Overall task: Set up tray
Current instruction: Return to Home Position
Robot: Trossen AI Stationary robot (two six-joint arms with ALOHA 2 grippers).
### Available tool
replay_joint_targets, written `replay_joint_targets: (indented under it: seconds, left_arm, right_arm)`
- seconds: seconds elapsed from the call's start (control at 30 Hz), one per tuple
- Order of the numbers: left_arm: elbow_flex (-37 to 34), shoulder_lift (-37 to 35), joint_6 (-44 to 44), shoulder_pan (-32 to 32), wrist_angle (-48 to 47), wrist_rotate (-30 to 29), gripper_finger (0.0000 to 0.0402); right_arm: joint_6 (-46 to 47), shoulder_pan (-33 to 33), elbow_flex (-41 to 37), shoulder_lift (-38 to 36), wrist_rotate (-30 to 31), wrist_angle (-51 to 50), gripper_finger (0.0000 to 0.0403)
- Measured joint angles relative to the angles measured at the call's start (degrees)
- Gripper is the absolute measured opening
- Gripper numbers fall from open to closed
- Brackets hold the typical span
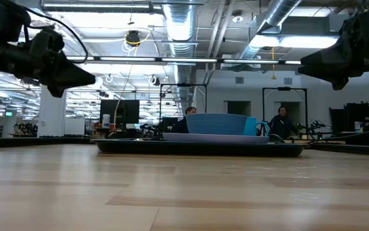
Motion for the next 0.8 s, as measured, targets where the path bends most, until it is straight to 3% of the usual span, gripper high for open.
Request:
replay_joint_targets:
  seconds: [0.23, 0.8]
  left_arm:
    - [0.0, 2.37, -3.51, -0.05, -0.01, -0.88, 0.0055]
    - [-0.02, 2.36, -2.37, -0.05, -0.08, -0.93, 0.0055]
  right_arm:
    - [0.02, 0.0, 0.0, 0.0, -0.37, 0.0, 0.0164]
    - [0.02, 0.0, -0.02, 0.0, -0.44, -0.02, 0.0164]
